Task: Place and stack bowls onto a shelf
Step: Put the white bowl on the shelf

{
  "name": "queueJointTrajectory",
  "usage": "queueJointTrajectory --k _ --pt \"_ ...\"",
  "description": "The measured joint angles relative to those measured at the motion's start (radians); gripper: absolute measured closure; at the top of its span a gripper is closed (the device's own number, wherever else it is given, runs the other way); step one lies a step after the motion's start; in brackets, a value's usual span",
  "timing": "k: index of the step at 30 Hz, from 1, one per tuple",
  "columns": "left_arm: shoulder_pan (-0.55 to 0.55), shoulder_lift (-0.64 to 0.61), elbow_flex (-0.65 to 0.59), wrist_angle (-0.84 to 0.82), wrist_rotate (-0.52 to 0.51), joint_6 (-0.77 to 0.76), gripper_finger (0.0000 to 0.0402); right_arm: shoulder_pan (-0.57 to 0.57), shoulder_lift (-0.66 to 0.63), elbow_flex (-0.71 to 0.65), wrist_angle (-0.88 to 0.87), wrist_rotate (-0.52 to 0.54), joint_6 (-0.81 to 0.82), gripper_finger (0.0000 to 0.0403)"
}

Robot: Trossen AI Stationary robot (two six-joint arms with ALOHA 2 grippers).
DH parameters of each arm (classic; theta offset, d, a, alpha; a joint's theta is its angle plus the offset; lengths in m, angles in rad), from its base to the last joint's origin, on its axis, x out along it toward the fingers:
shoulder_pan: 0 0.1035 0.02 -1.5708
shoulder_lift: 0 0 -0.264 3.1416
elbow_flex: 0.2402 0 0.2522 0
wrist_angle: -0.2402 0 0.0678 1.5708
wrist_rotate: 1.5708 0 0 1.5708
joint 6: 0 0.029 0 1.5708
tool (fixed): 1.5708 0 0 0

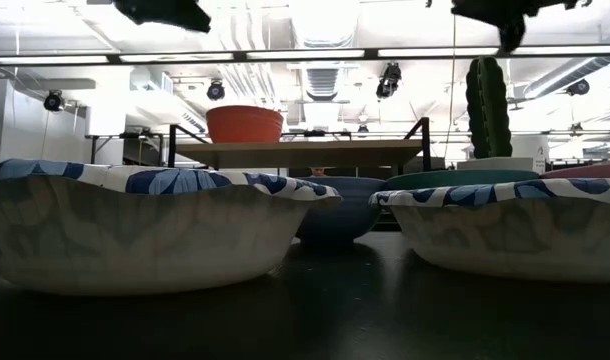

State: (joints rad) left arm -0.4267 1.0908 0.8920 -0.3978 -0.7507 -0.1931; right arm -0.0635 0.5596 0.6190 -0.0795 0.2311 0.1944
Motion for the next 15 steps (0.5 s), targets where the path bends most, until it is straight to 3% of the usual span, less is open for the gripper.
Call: queueJointTrajectory --k 7,15 --pt "-0.001 -0.021 -0.077 0.018 -0.002 -0.082 0.0281 0.006 0.181 0.106 0.025 -0.075 0.043 0.0333" --pt "-0.018 -0.015 -0.115 0.027 0.044 -0.1 0.0281 0.025 0.415 0.378 -0.07 -0.08 0.035 0.0333"
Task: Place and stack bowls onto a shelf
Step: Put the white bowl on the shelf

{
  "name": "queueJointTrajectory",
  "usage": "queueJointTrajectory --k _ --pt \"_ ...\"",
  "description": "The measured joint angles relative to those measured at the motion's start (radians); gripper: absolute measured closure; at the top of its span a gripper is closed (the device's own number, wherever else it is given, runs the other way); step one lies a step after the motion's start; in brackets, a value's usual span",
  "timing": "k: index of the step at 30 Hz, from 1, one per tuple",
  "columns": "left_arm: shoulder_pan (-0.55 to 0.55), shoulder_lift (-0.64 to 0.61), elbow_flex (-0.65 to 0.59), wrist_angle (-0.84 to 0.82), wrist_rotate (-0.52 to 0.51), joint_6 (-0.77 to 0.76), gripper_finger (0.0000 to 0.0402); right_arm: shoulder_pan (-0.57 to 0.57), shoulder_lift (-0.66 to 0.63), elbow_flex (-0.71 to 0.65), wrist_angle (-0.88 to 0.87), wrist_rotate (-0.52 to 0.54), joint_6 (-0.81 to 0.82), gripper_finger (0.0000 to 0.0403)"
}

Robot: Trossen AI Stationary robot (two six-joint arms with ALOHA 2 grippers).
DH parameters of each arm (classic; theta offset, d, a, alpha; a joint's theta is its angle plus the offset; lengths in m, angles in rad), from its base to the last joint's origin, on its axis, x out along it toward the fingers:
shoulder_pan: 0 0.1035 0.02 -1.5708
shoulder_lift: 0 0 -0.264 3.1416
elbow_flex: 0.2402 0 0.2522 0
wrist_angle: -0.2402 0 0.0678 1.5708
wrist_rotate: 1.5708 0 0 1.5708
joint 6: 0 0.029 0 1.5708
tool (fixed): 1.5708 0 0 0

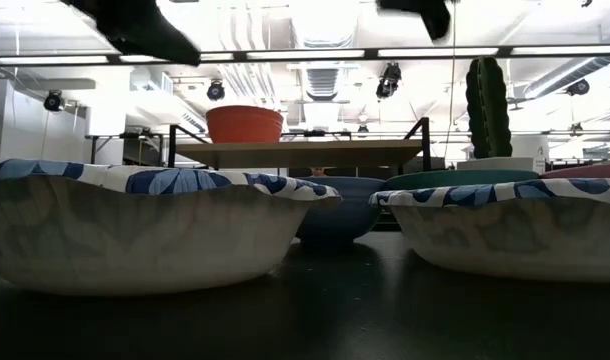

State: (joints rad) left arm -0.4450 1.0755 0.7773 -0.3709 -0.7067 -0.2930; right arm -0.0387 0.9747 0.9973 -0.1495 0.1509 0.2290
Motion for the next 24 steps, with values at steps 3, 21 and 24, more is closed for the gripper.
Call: queueJointTrajectory --k 3,21,24 --pt "-0.028 0.0 -0.022 0.017 -0.01 -0.022 0.0281 0.003 0.087 0.12 -0.108 0.006 -0.004 0.0333" --pt "-0.234 -0.004 -0.103 0.112 -0.122 -0.292 0.0281 0.004 0.491 0.639 -0.64 -0.057 -0.029 0.0333" --pt "-0.249 0.004 -0.101 0.111 -0.121 -0.304 0.0281 0.016 0.551 0.712 -0.706 -0.07 -0.019 0.0333"
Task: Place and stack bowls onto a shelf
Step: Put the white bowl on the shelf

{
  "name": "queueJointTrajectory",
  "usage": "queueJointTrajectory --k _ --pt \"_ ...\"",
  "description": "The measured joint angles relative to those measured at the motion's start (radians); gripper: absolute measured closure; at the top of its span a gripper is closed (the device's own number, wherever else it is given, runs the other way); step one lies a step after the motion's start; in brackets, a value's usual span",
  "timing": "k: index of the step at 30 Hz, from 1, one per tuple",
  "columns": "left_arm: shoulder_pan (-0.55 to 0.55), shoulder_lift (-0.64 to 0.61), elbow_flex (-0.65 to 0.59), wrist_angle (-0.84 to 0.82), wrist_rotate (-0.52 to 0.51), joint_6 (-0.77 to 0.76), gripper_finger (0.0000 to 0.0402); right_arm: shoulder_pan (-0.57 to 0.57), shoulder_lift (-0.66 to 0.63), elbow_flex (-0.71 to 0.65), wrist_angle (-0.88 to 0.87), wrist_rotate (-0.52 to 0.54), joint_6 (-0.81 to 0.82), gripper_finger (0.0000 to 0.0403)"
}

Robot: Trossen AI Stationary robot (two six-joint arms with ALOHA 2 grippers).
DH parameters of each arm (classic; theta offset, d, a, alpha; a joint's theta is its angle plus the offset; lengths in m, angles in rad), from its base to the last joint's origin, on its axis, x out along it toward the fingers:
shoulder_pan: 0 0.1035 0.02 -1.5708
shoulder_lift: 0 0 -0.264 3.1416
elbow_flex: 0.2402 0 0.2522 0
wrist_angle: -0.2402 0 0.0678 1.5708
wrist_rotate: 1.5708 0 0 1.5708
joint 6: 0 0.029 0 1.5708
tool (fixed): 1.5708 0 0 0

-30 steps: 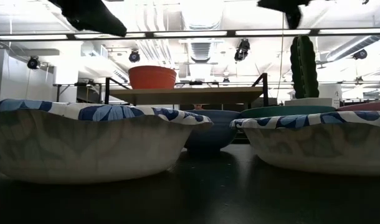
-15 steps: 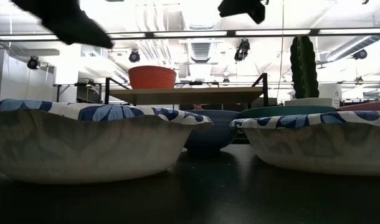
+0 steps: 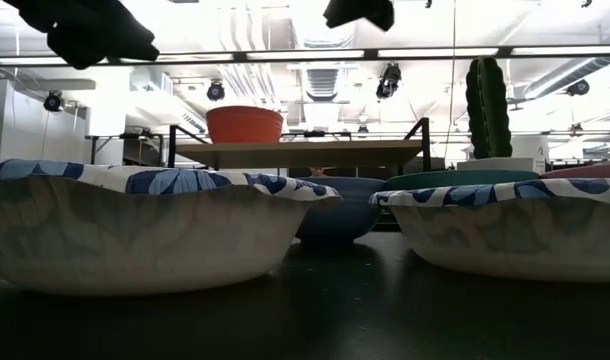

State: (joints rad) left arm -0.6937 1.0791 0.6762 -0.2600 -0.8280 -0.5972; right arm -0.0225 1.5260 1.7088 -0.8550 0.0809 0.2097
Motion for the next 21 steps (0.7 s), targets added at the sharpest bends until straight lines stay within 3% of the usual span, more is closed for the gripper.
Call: queueJointTrajectory --k 13,21 --pt "-0.032 0.019 0.002 -0.012 0.0 0.013 0.0281 0.162 0.257 0.198 -0.038 -0.013 -0.01 0.0333" --pt "-0.032 0.015 0.002 -0.066 0.0 0.016 0.0281 0.192 0.42 0.322 -0.069 -0.037 -0.196 0.0333"
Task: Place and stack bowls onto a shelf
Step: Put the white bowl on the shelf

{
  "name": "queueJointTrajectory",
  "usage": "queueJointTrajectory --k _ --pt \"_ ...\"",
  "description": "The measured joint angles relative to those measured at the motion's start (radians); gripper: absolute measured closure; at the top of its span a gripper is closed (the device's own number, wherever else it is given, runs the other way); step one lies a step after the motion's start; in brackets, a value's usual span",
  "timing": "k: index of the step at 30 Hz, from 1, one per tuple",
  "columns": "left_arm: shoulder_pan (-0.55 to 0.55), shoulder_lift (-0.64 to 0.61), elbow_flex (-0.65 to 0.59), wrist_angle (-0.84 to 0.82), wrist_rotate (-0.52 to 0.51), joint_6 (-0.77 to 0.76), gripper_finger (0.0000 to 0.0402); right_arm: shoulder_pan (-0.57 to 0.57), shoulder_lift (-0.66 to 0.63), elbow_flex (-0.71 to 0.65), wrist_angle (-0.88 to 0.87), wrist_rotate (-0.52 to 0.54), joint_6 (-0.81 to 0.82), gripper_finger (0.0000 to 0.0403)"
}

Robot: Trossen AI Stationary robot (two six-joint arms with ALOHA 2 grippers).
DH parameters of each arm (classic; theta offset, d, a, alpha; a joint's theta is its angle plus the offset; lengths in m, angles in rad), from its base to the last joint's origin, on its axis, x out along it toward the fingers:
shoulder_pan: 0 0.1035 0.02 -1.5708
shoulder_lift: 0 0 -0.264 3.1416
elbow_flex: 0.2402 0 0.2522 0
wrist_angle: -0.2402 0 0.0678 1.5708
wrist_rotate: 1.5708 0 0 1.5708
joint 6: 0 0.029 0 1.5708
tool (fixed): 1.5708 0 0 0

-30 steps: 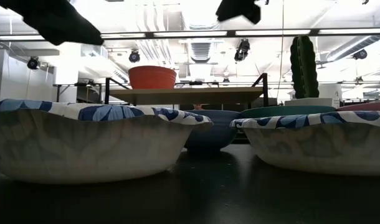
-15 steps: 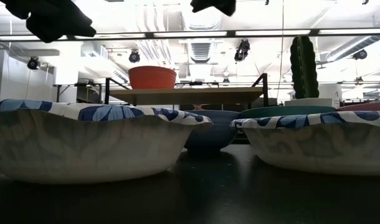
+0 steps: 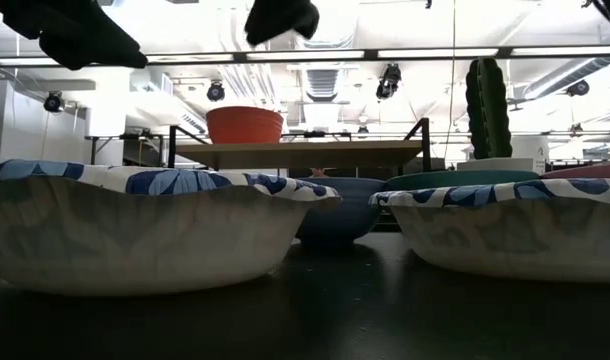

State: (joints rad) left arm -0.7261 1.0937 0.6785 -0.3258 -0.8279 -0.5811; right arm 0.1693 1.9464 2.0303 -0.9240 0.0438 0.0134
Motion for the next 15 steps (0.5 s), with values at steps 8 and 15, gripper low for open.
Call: queueJointTrajectory --k 8,15 --pt "0.0 -0.033 0.0 -0.043 0.0 0.035 0.0281 -0.001 0.133 0.081 -0.079 -0.022 0.028 0.0281" --pt "0.001 -0.073 0.0 -0.043 -0.015 0.084 0.0281 0.024 0.217 0.111 -0.064 -0.038 0.021 0.0222"
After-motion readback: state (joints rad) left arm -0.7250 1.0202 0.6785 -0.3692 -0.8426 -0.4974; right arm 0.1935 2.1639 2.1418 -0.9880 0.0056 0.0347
